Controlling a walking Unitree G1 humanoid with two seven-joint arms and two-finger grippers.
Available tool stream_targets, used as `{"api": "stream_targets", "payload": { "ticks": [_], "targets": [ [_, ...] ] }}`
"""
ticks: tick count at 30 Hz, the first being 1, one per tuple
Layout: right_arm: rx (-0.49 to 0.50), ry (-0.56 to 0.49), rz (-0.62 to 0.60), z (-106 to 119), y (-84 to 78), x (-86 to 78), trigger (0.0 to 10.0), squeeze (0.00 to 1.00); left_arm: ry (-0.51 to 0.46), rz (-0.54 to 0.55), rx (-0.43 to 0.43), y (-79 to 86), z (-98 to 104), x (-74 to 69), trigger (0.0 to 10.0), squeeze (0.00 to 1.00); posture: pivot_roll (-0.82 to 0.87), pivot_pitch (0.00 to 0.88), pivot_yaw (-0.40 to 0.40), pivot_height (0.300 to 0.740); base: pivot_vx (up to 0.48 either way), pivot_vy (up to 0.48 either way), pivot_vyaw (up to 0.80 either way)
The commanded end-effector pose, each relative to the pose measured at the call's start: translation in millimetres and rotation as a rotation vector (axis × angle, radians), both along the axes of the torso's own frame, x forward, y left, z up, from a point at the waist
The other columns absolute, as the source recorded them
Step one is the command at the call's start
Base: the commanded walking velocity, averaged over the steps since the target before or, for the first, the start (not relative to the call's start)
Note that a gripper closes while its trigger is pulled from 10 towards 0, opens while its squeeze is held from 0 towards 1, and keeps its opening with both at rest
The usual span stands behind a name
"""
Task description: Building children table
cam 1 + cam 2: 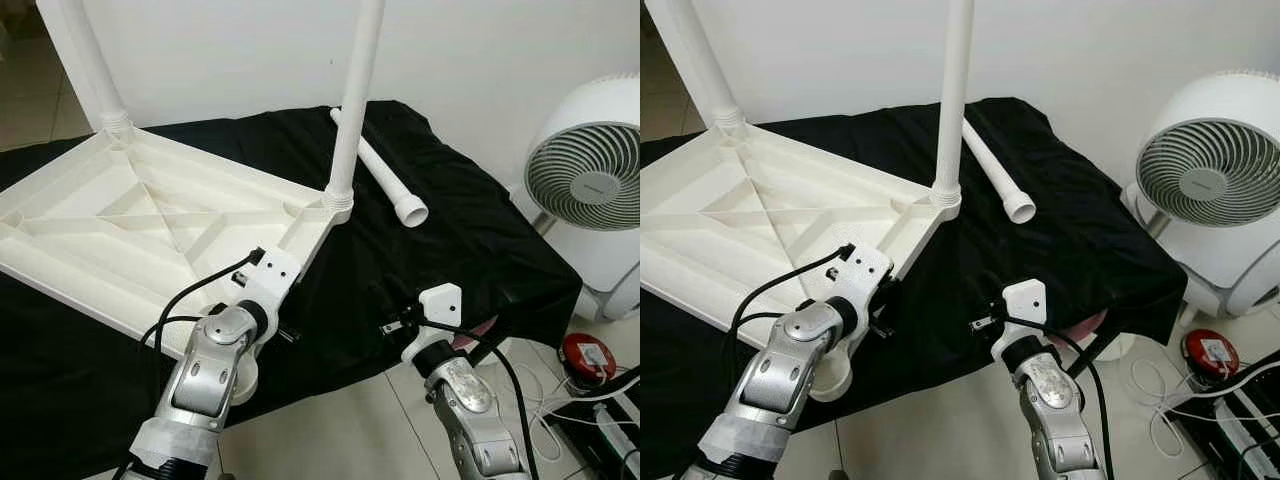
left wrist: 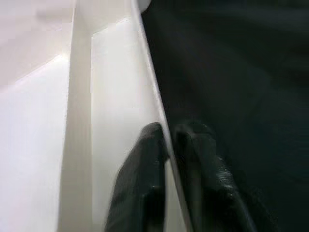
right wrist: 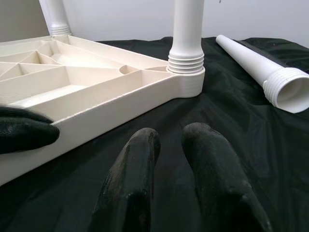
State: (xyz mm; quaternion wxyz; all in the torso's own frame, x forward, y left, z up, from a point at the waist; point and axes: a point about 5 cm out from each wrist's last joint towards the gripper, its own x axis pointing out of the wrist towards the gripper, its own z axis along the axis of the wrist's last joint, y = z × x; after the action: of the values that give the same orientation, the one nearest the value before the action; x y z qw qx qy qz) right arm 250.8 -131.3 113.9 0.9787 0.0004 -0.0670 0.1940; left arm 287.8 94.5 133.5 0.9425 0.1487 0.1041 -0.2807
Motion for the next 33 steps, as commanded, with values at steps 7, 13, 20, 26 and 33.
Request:
{"api": "stream_targets", "payload": {
  "ticks": [7,13,20,26,33],
  "targets": [
    [0.005,-0.001,-0.004,-1.9,2.9,0.0,10.0,0.00,-0.105,-0.085,-0.082,4.4,25.7,-1.1,10.0,1.00,-0.04,0.012,-0.010,0.740,0.000,0.000,0.00],
    [0.003,-0.003,-0.002,-1.3,2.8,1.0,10.0,0.00,-0.170,-0.115,-0.090,17.6,39.9,-1.8,10.0,0.15,-0.03,0.019,-0.017,0.740,0.000,0.000,0.00],
    [-0.001,-0.004,-0.005,-0.3,0.7,2.2,10.0,0.00,-0.226,-0.099,0.073,64.2,46.2,6.1,10.0,0.00,-0.03,0.029,-0.028,0.740,0.000,0.000,0.00],
    [-0.006,-0.004,-0.003,-0.4,-0.6,2.7,10.0,0.00,-0.212,-0.076,0.150,94.2,47.2,11.3,10.0,0.00,-0.02,0.031,-0.033,0.740,0.000,0.000,0.00],
    [-0.013,-0.008,0.000,0.8,-2.3,4.7,10.0,0.00,-0.111,-0.159,0.290,125.8,38.8,10.4,10.0,0.00,-0.02,0.033,-0.038,0.740,0.000,0.000,0.00]
  ]
}}
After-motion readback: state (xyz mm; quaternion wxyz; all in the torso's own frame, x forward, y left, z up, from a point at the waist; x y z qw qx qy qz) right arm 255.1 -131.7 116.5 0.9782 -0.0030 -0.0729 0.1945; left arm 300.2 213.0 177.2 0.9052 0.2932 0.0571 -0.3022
